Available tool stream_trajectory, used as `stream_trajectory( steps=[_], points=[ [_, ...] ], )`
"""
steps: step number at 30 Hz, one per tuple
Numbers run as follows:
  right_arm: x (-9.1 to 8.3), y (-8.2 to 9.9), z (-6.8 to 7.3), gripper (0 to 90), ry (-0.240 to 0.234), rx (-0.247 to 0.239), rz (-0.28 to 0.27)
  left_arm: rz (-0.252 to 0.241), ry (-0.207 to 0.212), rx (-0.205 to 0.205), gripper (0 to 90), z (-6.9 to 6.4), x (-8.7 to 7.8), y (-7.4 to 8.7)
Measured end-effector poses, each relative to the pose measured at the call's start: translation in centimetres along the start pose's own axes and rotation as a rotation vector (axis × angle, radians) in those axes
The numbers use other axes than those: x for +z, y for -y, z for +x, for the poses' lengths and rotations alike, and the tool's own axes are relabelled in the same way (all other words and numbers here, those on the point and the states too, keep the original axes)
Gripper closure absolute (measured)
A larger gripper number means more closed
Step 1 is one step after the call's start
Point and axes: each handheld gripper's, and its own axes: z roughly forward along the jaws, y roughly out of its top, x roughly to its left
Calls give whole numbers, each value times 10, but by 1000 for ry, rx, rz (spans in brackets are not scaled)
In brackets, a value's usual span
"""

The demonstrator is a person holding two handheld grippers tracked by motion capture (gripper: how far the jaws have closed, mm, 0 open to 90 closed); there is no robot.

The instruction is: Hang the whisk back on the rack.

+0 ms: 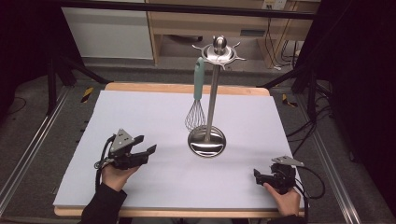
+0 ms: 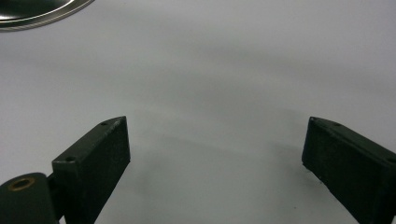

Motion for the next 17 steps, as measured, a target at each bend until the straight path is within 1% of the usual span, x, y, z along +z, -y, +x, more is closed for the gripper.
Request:
stream_trajectory(
  steps=[1, 3, 4, 5, 6, 7, 8, 11, 12, 13, 14, 15, 17],
  points=[
    [0, 0, 0, 81, 3, 0, 1, 12, -14, -13, 379, 5, -3, 8],
    [0, 1, -1, 81, 10, 2, 4, 18, -29, -33, 376, 11, -5, 16],
    [0, 1, 0, 81, 13, 13, 9, 22, -39, -40, 376, 13, -7, 19],
    [0, 1, -1, 82, 12, 8, 6, 22, -46, -50, 373, 16, -8, 23],
    [0, 1, -1, 82, 12, 8, 6, 22, -46, -50, 372, 16, -8, 23],
    [0, 1, -3, 81, 13, 13, 6, 25, -60, -68, 371, 22, -11, 29],
    [0, 2, -2, 81, 14, 27, 9, 34, -68, -77, 371, 25, -12, 31],
    [-1, 2, -4, 81, 18, 21, 8, 31, -90, -95, 364, 32, -16, 37],
    [-1, 2, -4, 81, 18, 21, 8, 31, -90, -95, 360, 32, -16, 37],
    [-1, 3, -4, 81, 19, 29, 11, 36, -113, -97, 358, 37, -19, 42],
    [-2, 3, -4, 81, 19, 21, 9, 38, -123, -105, 358, 39, -21, 44],
    [-2, 3, -4, 81, 19, 21, 9, 38, -123, -105, 357, 39, -21, 44],
    [-2, 3, -4, 81, 19, 32, 10, 37, -135, -129, 356, 45, -24, 50]
  ],
)
